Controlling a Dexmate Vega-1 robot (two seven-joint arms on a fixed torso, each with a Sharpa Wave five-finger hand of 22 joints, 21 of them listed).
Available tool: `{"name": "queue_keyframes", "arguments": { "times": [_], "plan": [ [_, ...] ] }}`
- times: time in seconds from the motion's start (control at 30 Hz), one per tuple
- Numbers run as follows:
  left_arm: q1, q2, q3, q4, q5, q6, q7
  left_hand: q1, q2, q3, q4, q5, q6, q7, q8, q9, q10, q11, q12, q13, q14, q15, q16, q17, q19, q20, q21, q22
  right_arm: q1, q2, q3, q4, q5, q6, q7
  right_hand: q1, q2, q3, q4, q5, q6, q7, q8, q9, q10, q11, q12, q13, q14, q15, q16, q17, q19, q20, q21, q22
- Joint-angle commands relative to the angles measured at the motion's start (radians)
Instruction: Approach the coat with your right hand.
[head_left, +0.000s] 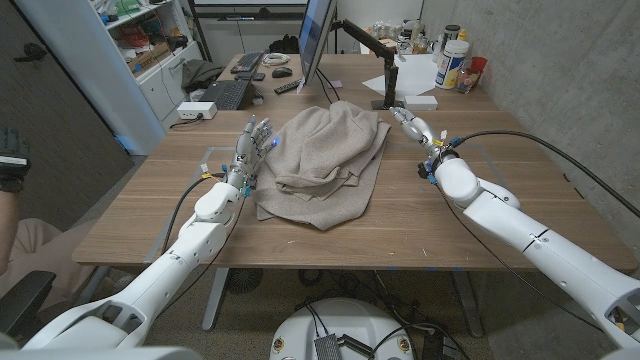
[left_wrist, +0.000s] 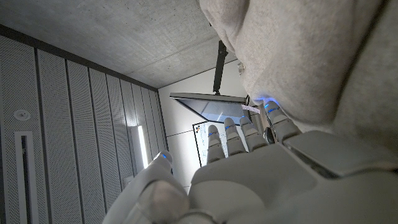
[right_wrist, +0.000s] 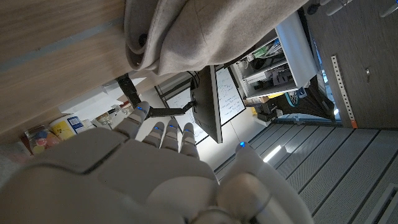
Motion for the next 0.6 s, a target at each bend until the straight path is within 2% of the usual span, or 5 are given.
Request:
{"name": "queue_keyframes", "arguments": {
  "times": [0.03,0.6],
  "plan": [
    [0.001,0.000,0.002,-0.002,0.003,-0.001,-0.001,0.012,0.005,-0.005,0.001,0.007,0.007,0.003,-0.002,0.002,0.004,-0.001,0.000,0.002,-0.003,0.001,0.002,0.002,-0.003,0.001,-0.001,0.000,0.022,-0.029,-0.046,-0.073,-0.151,-0.108,-0.005,0.014,-0.001,0.003,-0.006,0.004,0.005,-0.004,0.009,0.004,-0.014,-0.006,0.000,0.002,-0.017,-0.011,-0.001,0.003,-0.007,-0.008,0.000,0.002],
    [0.002,-0.001,0.000,-0.003,0.001,0.000,0.002,0.012,0.006,-0.007,0.000,0.008,0.007,0.003,-0.002,0.002,0.006,0.001,0.000,0.000,-0.008,0.002,0.001,0.002,-0.005,-0.001,-0.002,0.000,0.048,-0.025,-0.093,-0.112,-0.303,-0.202,0.003,0.011,-0.002,0.001,-0.007,0.003,0.004,-0.009,0.007,0.004,-0.028,-0.014,-0.001,0.001,-0.028,-0.009,0.001,0.002,-0.020,-0.013,0.000,0.002]
  ]
}}
